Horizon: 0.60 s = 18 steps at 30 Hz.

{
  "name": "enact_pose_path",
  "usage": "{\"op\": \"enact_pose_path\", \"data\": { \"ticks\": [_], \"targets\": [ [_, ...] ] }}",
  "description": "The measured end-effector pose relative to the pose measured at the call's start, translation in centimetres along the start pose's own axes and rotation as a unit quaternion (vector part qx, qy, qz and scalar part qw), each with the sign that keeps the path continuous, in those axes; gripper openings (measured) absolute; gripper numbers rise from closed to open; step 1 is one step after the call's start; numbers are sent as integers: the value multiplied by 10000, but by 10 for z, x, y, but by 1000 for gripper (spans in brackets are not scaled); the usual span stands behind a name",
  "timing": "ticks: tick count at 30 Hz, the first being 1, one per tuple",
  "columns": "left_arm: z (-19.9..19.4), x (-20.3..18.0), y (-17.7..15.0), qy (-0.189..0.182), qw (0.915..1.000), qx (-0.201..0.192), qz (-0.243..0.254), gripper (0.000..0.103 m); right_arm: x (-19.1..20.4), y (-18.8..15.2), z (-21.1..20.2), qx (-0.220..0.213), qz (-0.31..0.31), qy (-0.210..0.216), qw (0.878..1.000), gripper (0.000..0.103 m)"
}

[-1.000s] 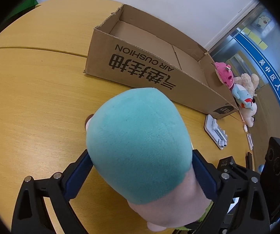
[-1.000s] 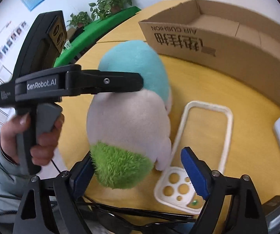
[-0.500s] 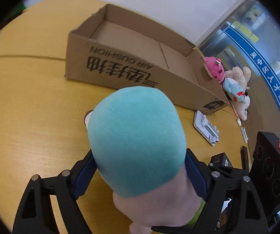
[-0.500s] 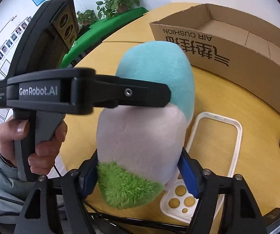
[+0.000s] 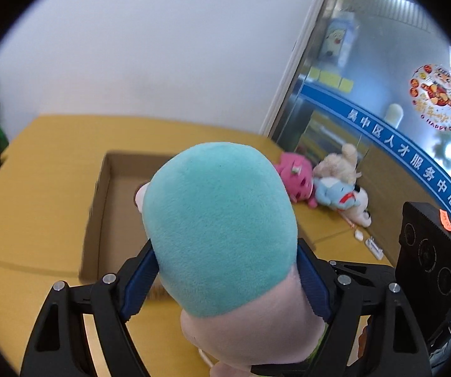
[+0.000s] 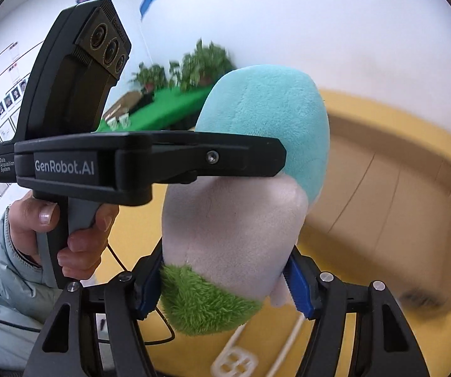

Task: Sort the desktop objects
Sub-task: 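Carry the plush toy with the left gripper over the cardboard box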

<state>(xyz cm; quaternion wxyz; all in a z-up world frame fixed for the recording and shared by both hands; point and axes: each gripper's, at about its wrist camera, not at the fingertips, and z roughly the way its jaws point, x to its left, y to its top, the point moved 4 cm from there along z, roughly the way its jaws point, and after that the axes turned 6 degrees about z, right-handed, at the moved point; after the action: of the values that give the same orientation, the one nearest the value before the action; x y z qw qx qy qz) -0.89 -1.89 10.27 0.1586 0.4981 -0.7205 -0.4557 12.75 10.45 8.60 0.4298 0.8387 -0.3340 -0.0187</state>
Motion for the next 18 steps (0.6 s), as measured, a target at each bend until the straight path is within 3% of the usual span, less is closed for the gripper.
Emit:
{"op": "enact_pose_path", "data": {
  "ticks": [8,18],
  "targets": [
    [3,3,88,23,9962,-650,578,82,-16,78,-28,-654,-368,-247,9969,65],
    [37,29,160,-294,9929,-855,769,82,-57,156,-25,-1047,-300,-404,9932,65]
  ]
}}
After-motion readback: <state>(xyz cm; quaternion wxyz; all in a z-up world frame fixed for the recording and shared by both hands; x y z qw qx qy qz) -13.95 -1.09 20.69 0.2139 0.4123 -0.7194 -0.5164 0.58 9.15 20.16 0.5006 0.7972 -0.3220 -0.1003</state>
